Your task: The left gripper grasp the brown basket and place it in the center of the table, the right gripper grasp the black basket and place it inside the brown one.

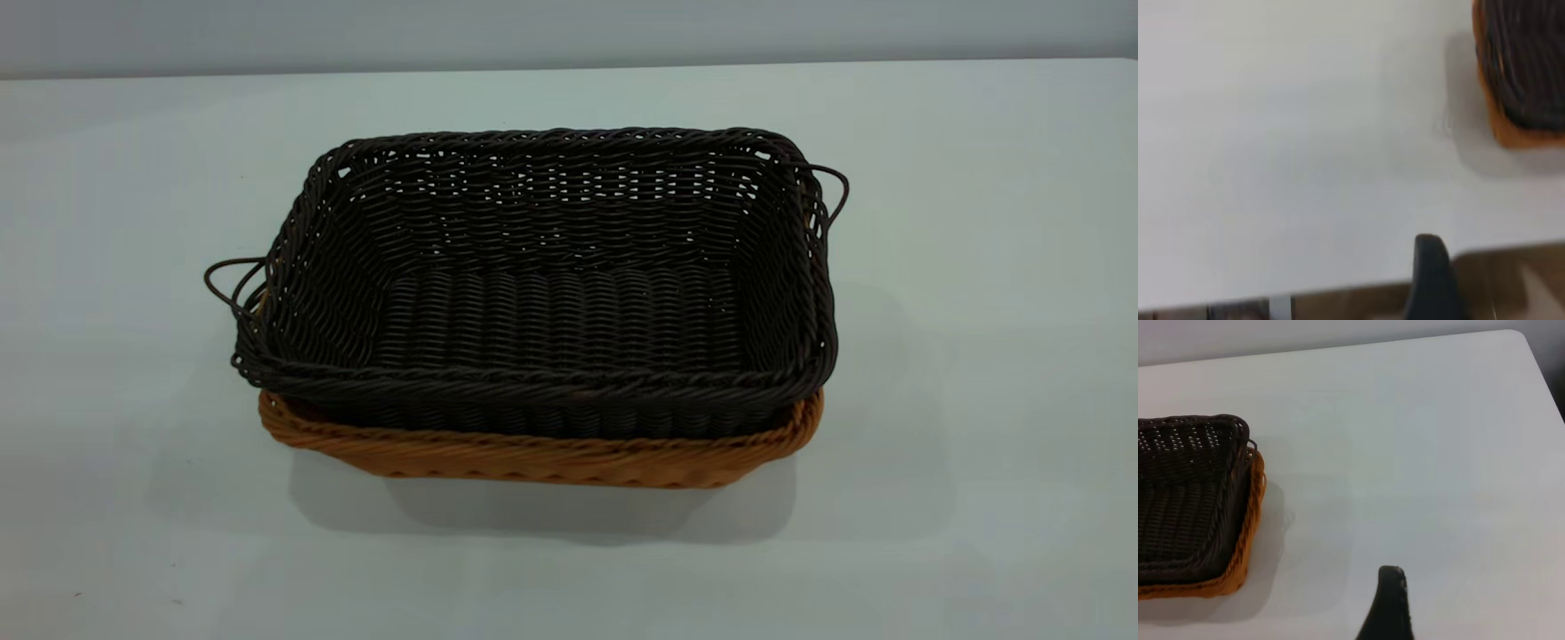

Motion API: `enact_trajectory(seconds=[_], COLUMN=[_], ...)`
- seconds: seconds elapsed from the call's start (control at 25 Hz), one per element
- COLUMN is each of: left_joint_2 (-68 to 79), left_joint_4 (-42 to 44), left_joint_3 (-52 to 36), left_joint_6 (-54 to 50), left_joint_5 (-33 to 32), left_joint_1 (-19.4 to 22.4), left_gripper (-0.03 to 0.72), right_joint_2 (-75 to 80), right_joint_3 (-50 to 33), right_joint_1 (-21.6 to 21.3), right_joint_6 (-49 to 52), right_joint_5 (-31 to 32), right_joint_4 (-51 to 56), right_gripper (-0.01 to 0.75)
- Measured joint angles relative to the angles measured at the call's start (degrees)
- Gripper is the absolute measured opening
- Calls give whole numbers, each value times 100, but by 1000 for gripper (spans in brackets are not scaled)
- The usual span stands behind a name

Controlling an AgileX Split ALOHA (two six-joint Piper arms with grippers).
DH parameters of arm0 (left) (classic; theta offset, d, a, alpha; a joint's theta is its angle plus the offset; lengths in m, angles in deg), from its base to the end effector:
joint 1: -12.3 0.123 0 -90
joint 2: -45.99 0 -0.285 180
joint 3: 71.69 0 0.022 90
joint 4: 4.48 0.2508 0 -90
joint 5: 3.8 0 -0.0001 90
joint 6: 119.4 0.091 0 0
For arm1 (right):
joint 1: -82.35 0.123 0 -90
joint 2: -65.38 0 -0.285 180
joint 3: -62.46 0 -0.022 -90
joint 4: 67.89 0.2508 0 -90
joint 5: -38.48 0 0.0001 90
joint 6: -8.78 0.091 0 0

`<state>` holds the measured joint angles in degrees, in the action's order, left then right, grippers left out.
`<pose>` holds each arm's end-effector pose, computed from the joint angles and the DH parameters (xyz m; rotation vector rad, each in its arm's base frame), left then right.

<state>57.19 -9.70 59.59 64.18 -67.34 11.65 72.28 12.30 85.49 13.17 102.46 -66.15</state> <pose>0.0020 -0.0074 0.2731 0.0829 2.1505 -0.0817 -0.0066 0.0021 0.2651 0.0208 2.1142 0.1152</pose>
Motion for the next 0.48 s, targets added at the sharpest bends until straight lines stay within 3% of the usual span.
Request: enact_trajectory(seconds=[0.48], left_joint_2=[-450], left_joint_4=[0], left_joint_3=[7], left_joint_6=[0], left_joint_5=[-121], left_joint_1=[10], left_gripper=[447], right_joint_2=[0], right_joint_3=[0], right_joint_1=[0], right_joint_6=[0], right_joint_5=[11], right_joint_4=[-4], right_gripper=[574])
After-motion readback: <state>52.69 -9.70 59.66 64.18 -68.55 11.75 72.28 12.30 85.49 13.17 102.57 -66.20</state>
